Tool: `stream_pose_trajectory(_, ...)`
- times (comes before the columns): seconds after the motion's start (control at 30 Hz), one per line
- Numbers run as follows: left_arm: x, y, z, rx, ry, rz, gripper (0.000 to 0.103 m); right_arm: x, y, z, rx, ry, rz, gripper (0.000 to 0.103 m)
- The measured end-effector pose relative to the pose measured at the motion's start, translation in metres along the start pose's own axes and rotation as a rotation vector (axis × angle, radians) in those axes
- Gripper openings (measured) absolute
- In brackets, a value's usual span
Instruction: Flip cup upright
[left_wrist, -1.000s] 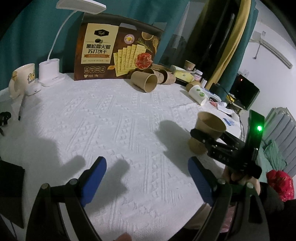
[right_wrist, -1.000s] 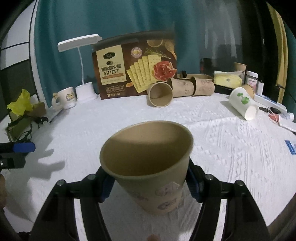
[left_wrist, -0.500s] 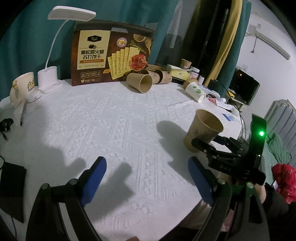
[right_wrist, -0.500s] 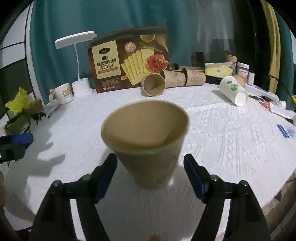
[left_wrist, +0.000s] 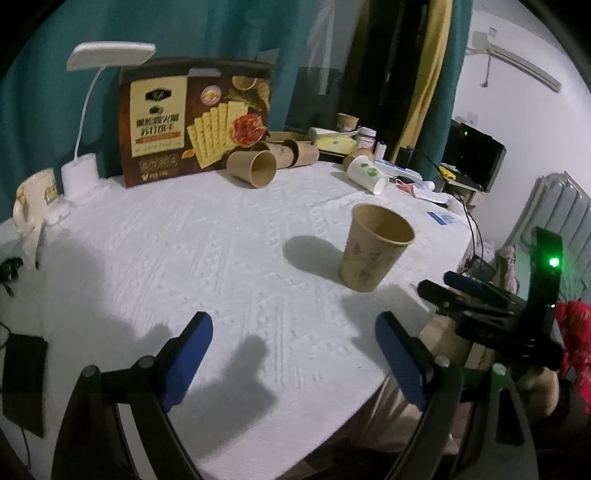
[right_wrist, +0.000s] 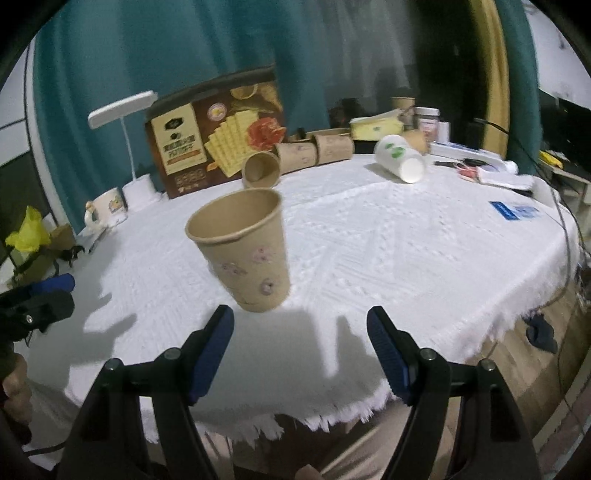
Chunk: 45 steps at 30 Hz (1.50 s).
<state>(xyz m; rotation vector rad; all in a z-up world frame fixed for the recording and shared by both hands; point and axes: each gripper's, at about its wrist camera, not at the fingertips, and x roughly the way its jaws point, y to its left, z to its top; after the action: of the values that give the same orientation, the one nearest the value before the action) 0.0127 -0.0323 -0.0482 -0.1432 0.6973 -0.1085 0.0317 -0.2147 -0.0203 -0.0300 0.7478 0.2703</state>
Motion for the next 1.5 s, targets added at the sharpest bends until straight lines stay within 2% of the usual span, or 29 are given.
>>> stream_pose_trajectory(0.37, -0.023, -0.031, 0.02, 0.098, -0.09, -0.006, 0.09, -0.048, -0.012, 0.006, 0.033, -0.01, -0.075, 0.072)
stream_pose_trajectory(0.73, -0.053, -0.049, 0.044, 0.125, -0.232, -0.006, 0.09, -0.11, -0.008, 0.039, 0.006, -0.131, -0.124, 0.072)
stream_pose_trajectory(0.9, -0.067, -0.049, 0.053, 0.119, -0.28, -0.03, 0.091, -0.136, -0.001, 0.052, -0.017, -0.184, -0.134, 0.072)
stream_pose_trajectory(1.5, -0.128, -0.051, 0.069, 0.126, -0.468, -0.058, 0.091, -0.209, 0.035, 0.078, -0.079, -0.347, -0.139, 0.073)
